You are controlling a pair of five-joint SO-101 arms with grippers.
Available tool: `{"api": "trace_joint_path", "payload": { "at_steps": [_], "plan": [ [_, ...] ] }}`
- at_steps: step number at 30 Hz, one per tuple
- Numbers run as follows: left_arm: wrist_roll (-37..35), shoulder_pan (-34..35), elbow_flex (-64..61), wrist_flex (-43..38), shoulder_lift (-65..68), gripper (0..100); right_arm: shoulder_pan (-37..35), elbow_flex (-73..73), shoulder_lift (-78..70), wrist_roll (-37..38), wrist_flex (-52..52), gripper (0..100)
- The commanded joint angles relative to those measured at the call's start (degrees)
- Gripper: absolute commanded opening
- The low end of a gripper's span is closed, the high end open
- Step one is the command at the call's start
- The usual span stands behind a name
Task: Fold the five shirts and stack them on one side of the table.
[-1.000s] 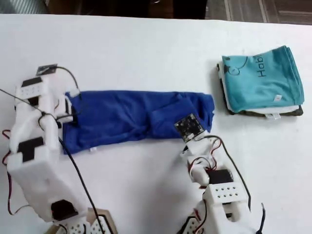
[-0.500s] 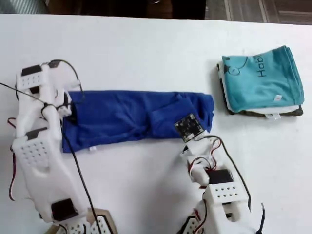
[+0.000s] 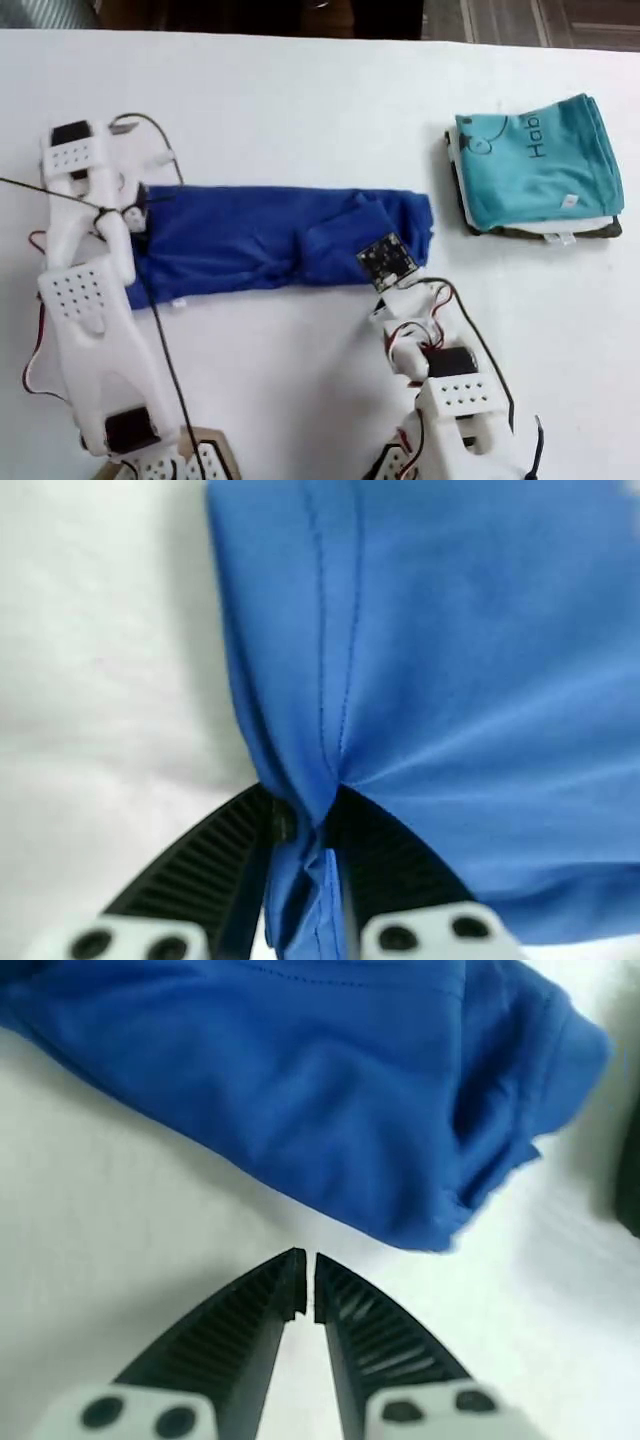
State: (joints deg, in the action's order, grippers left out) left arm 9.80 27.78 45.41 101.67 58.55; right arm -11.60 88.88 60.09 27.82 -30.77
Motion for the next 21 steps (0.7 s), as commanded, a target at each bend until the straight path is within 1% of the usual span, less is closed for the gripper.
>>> {"api": "trace_joint_path", "payload": {
  "at_steps": [1, 4, 8, 11, 13, 16, 19, 21],
  "plan": [
    [5.10, 9.32, 3.03, 0.62, 1.14, 3, -0.22, -0.26, 1.45, -0.26, 1.19, 2.5],
    [8.97, 13.63, 5.67, 0.62, 1.05, 3, -0.22, -0.26, 1.45, -0.35, 1.19, 2.5],
    [9.32, 18.37, 8.04, 0.70, 1.05, 3, -0.13, -0.26, 1.45, -0.35, 1.19, 2.5],
    [10.73, 19.78, 7.78, 0.79, 0.35, 3, 0.84, -0.35, 1.54, -0.35, 1.19, 2.5],
    [11.52, 19.87, 6.73, 0.79, -1.49, 3, 3.12, -0.44, 1.54, -2.20, 2.59, 2.5],
    [11.52, 18.55, 3.21, 0.88, -6.68, 3, 7.60, -0.44, 1.54, -8.44, 5.05, 2.5],
    [11.43, 14.77, -3.74, 0.88, -14.33, 3, 10.51, -0.44, 1.54, -11.16, 6.37, 2.5],
    [11.25, 11.08, -9.89, 0.79, -20.66, 3, 10.68, -0.44, 1.54, -11.43, 6.46, 2.5]
  ]
}}
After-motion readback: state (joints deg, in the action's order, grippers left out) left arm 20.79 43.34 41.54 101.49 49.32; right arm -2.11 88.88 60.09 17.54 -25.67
